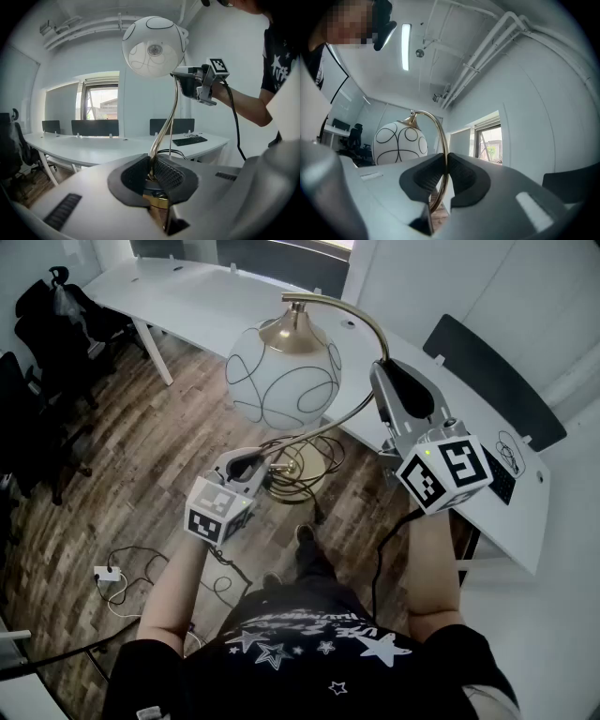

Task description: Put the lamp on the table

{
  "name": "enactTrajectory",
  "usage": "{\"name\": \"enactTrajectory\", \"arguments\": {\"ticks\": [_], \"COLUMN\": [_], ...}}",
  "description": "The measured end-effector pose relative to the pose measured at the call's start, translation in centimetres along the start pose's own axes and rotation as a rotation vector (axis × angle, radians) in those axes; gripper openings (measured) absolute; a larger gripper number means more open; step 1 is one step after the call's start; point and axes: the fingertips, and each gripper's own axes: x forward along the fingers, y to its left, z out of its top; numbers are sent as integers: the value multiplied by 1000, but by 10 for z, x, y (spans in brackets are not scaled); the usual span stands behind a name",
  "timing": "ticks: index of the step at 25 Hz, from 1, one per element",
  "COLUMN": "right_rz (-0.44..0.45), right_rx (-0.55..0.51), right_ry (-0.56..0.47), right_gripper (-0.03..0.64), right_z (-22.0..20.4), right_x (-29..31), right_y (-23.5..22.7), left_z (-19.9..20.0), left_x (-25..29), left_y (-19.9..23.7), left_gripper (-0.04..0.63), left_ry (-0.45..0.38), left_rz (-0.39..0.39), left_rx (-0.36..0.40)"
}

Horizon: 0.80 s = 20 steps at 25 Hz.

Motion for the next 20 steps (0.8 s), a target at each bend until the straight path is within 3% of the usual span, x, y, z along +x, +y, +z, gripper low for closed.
{"name": "enactTrajectory", "arguments": {"ticks": [12, 20], "right_rz": [3, 4], "right_rx": [4, 24], "right_ry": [-5, -13], "right_gripper": [41, 41], "right_z": [4, -2], "right_x": [-1, 5], "right_y": [4, 3], "left_z": [1, -3], "left_x": [-5, -5], "left_y": [-5, 3], "left_gripper": [43, 43], "left_ry": [6, -7], "left_rz": [4, 52], "left_rx": [20, -8]}}
